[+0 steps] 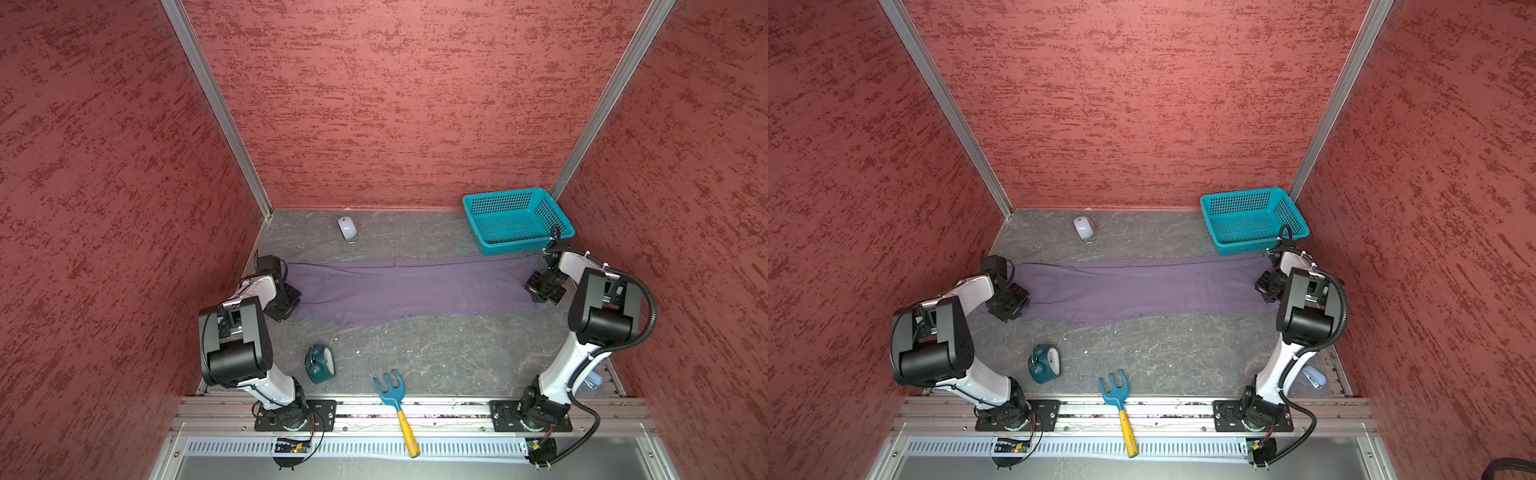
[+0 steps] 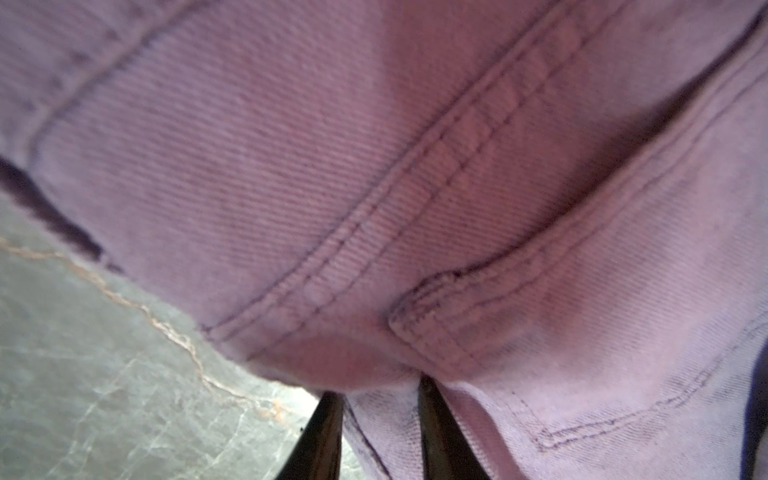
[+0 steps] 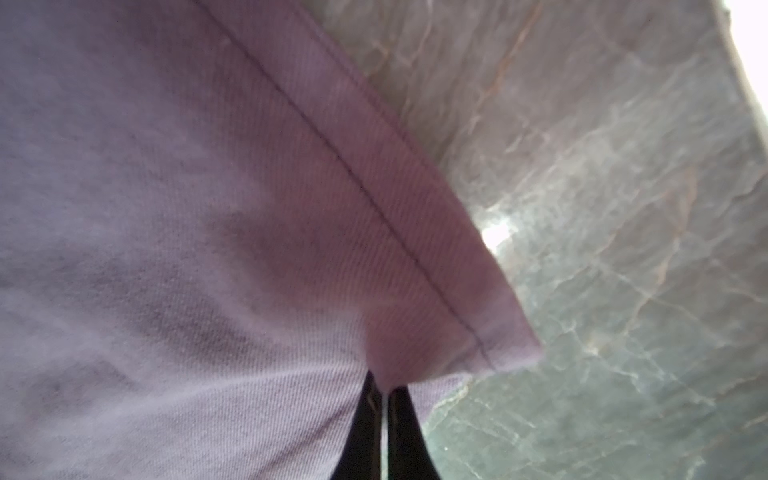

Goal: Fold and stack the trousers

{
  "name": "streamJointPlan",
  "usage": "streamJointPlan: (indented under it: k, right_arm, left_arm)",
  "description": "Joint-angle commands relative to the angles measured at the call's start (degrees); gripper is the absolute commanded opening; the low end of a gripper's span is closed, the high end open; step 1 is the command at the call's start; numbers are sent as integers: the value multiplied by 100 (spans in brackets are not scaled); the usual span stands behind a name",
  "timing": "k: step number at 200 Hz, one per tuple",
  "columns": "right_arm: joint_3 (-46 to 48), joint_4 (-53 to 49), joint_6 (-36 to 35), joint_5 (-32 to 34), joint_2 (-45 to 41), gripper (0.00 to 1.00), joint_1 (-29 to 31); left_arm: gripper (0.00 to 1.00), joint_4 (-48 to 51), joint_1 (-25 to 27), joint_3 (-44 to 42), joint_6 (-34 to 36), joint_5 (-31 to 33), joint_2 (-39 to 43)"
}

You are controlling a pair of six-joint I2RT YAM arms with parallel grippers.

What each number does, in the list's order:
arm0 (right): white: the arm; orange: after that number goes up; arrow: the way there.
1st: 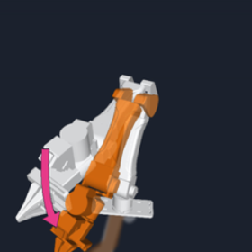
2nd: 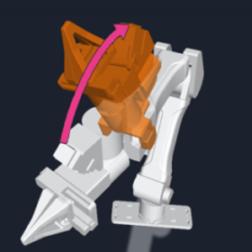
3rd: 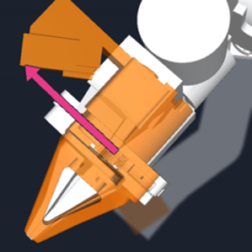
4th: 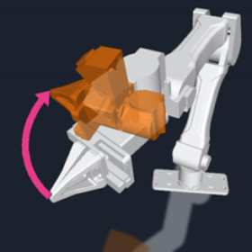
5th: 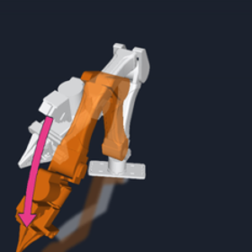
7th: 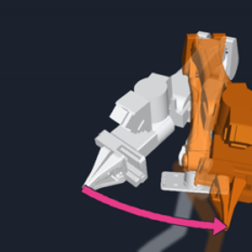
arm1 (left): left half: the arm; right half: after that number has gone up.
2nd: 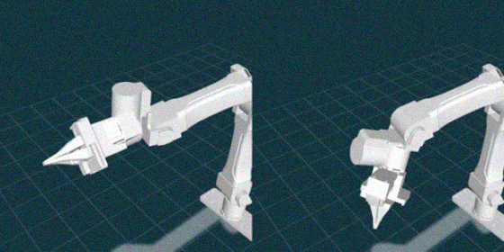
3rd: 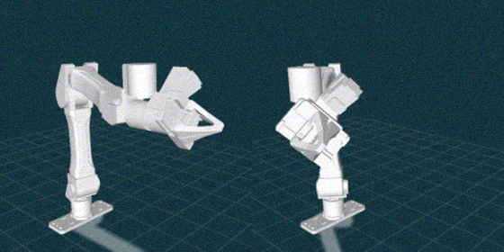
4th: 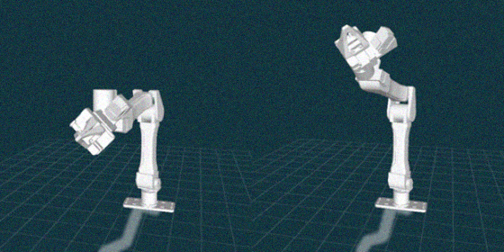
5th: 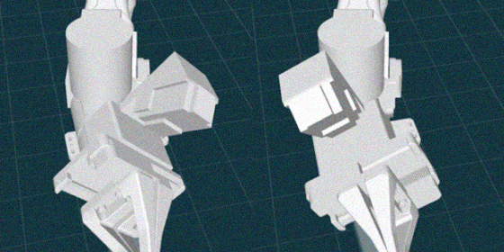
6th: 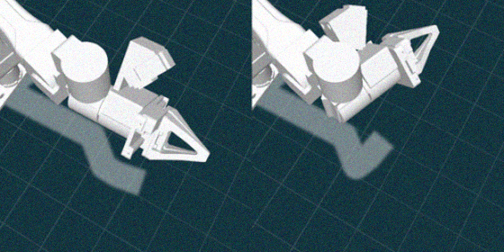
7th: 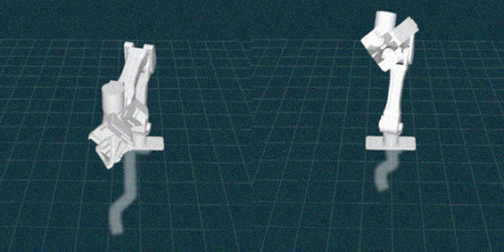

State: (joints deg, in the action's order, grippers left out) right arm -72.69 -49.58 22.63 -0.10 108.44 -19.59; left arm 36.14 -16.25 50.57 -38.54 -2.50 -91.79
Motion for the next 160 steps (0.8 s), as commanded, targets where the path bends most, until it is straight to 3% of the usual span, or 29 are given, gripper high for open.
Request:
streamJointPlan:
  k: [1,85,127,140,160]
  right_arm:
    - [-204,-64,-84,197,-139,0,-11]
    - [-467,-1003,-321,726,-991,0,-33]
    - [151,-834,-273,676,-1039,0,-121]
    - [358,-724,-235,623,-924,0,-141]
    - [507,-577,-186,646,-788,32,-138]
  left_arm:
    - [32,-166,-33,-135,30,-11,-322]
    - [32,-160,-35,-186,37,-36,-191]
    - [32,-158,-70,-231,49,-25,-168]
    - [22,-108,-146,-222,41,-35,-164]
    - [6,6,-305,-213,10,7,-97]
